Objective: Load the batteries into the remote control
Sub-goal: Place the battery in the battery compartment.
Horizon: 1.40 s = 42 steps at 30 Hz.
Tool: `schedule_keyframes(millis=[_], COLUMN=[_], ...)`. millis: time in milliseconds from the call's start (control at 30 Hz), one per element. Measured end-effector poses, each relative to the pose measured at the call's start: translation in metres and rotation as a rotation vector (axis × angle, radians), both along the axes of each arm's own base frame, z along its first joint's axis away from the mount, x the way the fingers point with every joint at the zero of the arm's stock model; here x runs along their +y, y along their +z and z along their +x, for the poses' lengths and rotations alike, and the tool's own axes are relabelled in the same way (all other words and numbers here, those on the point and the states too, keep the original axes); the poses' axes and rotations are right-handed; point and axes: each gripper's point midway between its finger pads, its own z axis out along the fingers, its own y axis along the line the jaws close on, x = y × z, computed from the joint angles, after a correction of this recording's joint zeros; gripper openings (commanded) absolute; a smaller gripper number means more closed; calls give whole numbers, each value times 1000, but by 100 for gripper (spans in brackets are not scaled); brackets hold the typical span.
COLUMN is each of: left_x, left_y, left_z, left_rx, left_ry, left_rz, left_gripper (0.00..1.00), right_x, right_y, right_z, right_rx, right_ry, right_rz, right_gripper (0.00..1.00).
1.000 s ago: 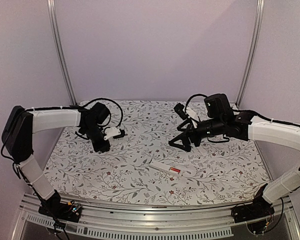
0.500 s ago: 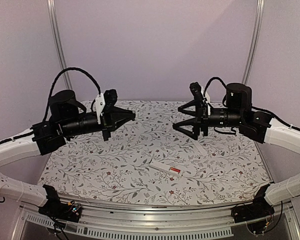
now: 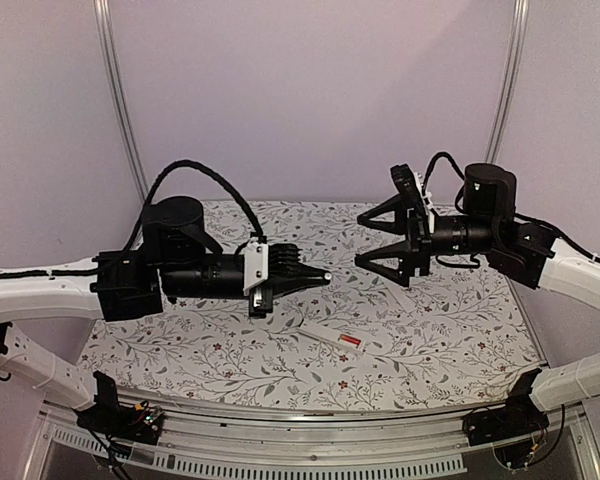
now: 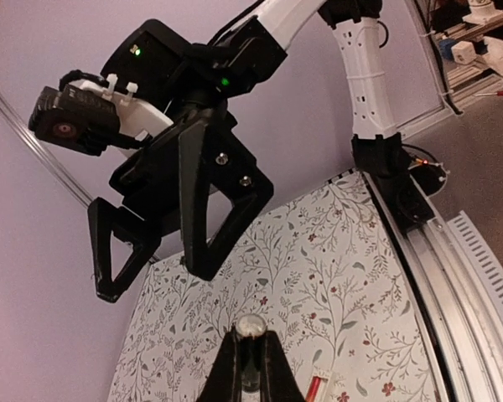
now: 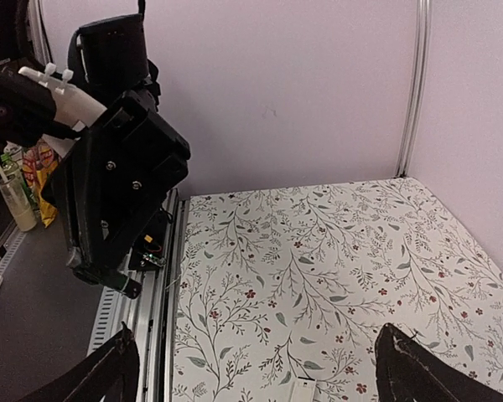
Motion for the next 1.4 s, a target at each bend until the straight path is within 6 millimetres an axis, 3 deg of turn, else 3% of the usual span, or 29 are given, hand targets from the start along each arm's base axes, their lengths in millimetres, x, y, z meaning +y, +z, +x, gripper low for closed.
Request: schedule_keyframes(millis=[100, 200, 367, 533, 767, 867, 1233, 1400], left_x=[-4, -4, -2, -6, -9, -12, -8, -29], left_y=[-24, -51, -95, -135, -183, -193, -199, -203], left_z=[12, 27, 46, 58, 64, 70, 75, 89], left_rx=[-5, -10, -15, -24, -55, -66, -42, -59], left_ry=[55, 126, 225, 286, 316, 335, 380, 400], left_rz=[76, 170, 329, 472, 659, 715, 751, 817], left_gripper=[0, 0, 0, 0, 0, 0, 0, 0], right_x=[-8, -24, -49, -56, -71, -76, -81, -87], right_y=[-5, -20, -71, -111, -151, -161, -156, -156], right_z=[14, 42, 79, 91, 87, 85, 86, 84], right_rx=[36, 132, 337, 490, 627, 658, 638, 629], right_ry=[-77, -187, -356, -443, -530, -556, -565, -578], right_rz=[-19, -47, -121, -189, -246, -268, -261, -281], right_gripper=[96, 96, 95, 95, 95, 95, 95, 96])
